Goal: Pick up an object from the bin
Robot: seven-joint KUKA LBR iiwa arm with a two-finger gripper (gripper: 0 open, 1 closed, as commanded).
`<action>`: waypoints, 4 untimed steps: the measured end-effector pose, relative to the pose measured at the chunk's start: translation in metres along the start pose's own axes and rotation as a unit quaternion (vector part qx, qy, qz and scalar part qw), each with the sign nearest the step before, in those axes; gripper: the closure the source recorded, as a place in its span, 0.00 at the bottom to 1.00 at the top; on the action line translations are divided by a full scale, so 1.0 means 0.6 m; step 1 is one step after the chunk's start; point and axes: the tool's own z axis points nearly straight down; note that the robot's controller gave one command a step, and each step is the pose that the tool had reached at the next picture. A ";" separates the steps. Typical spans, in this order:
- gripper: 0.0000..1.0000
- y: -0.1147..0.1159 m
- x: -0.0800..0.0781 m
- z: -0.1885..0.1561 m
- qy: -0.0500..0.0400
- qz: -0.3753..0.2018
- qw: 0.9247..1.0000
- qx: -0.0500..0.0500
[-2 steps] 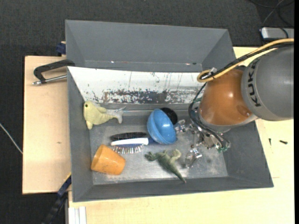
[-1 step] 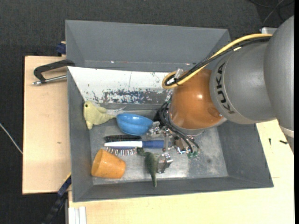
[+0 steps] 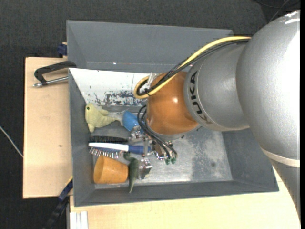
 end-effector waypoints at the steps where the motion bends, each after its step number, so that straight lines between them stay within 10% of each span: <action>1: 0.00 0.000 -0.011 0.046 0.002 0.089 0.996 0.001; 2: 0.00 0.000 -0.012 0.041 0.004 0.088 0.996 0.002; 3: 1.00 0.000 -0.010 0.040 0.007 0.088 0.996 0.002; 4: 1.00 0.002 -0.016 -0.121 -0.003 0.087 0.996 0.000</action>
Offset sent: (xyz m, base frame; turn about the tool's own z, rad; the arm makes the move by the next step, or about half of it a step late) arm 0.0034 0.0007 -0.0338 0.1802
